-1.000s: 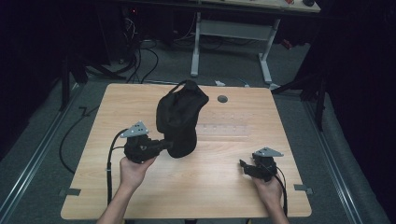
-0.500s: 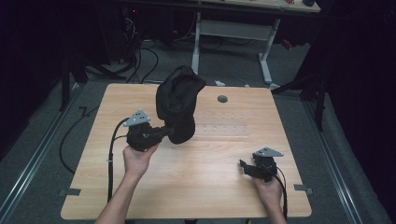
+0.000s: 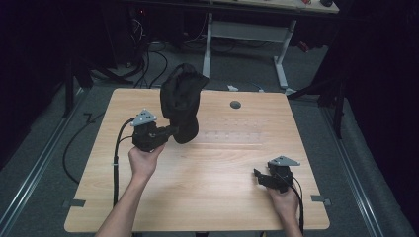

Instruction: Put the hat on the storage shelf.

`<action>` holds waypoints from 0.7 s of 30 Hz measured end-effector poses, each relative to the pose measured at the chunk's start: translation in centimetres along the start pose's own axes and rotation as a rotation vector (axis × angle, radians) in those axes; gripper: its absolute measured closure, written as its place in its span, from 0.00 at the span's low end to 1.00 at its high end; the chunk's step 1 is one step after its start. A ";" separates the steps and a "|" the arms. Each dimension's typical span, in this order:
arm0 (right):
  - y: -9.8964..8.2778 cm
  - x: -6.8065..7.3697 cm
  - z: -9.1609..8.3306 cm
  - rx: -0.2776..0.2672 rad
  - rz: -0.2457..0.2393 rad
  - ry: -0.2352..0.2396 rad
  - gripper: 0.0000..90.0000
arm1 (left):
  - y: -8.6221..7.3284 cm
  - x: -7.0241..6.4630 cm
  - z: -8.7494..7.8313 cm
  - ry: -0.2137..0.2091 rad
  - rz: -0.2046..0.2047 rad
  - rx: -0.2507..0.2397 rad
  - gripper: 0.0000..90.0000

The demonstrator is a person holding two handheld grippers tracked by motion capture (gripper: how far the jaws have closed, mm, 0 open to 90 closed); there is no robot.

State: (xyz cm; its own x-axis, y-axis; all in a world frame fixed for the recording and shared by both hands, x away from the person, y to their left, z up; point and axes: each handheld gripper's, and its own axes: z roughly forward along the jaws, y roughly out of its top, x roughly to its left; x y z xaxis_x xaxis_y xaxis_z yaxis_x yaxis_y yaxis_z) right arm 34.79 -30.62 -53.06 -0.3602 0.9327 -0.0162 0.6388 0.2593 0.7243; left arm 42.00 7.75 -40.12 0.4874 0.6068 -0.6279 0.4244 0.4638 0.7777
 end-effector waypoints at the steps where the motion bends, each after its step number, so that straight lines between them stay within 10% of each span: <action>1: 0.0 0.0 0.0 0.000 0.000 0.000 0.39 | -0.1 0.0 0.1 -0.001 0.001 0.000 0.96; 21: 0.0 0.0 0.0 0.000 0.001 0.000 0.39 | -1.3 0.6 2.5 0.057 0.089 0.014 0.96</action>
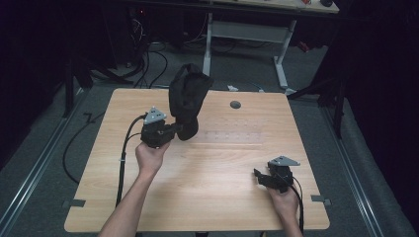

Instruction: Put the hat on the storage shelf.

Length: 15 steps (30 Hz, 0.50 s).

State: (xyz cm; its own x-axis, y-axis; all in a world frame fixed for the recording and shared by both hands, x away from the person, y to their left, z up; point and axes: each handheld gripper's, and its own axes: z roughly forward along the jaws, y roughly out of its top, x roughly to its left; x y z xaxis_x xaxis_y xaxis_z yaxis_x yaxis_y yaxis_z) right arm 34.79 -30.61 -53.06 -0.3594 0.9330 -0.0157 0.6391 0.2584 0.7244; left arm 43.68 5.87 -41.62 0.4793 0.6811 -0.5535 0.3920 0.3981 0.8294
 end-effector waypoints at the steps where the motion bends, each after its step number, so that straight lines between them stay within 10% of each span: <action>1: 0.0 0.0 0.0 0.000 0.000 0.000 0.39 | 0.0 0.0 0.0 0.000 0.000 0.000 0.96; 15: 0.0 0.0 0.0 0.000 -0.001 0.000 0.38 | -1.6 0.4 1.0 0.025 0.014 0.025 0.96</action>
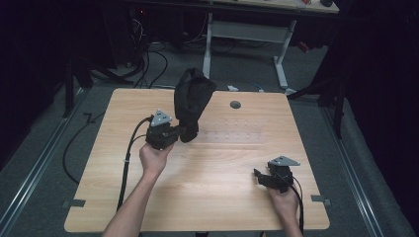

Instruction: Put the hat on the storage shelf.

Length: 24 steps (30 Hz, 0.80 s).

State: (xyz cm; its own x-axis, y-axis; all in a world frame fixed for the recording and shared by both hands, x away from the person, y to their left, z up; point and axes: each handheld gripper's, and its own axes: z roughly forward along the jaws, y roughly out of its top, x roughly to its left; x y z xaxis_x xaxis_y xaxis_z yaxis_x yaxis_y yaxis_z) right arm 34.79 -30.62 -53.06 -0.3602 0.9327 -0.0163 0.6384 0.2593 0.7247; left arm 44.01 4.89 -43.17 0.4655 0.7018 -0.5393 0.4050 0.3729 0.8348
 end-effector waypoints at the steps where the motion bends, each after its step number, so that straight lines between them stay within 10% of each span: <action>1: 0.0 0.0 0.0 0.000 0.002 -0.001 0.38 | -0.1 0.1 0.0 0.001 -0.001 0.003 0.95; 24: 0.0 0.0 0.0 0.000 -0.001 0.000 0.38 | -0.7 1.2 -0.8 0.037 -0.076 0.032 0.80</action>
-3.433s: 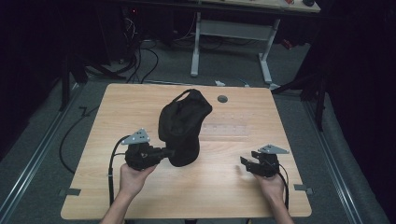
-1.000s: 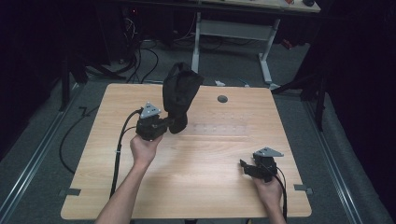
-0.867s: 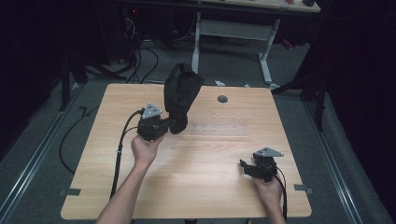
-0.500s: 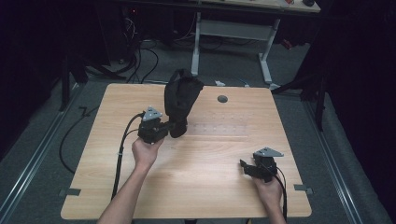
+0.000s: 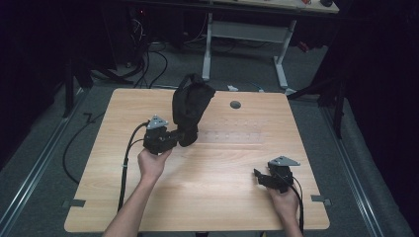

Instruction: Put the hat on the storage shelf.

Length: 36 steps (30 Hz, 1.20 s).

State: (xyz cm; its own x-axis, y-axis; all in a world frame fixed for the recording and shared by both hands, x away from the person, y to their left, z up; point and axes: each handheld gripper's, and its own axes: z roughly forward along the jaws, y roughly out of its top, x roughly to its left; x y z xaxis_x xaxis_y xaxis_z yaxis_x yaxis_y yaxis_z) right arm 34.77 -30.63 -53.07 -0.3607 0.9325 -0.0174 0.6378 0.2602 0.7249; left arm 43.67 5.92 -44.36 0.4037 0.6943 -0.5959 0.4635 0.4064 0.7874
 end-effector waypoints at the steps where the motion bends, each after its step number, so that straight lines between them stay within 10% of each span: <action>1: 0.0 0.0 0.0 0.000 0.000 0.000 0.38 | 0.0 0.0 0.0 0.000 0.000 0.000 0.77; 11: 0.0 0.0 0.0 0.000 0.000 0.000 0.38 | 0.6 -0.1 -0.8 0.012 -0.026 0.011 0.52; 36: 0.0 0.0 0.0 0.000 0.001 0.000 0.38 | 0.9 0.9 -4.2 0.025 -0.045 -0.008 0.45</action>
State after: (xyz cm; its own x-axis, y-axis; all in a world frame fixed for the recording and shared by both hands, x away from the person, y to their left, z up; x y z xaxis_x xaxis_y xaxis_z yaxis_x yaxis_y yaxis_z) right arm 34.78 -30.63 -53.08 -0.3604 0.9327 -0.0164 0.6380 0.2593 0.7251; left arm 41.13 9.38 -43.55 0.3630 0.6899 -0.6264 0.4745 0.4417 0.7614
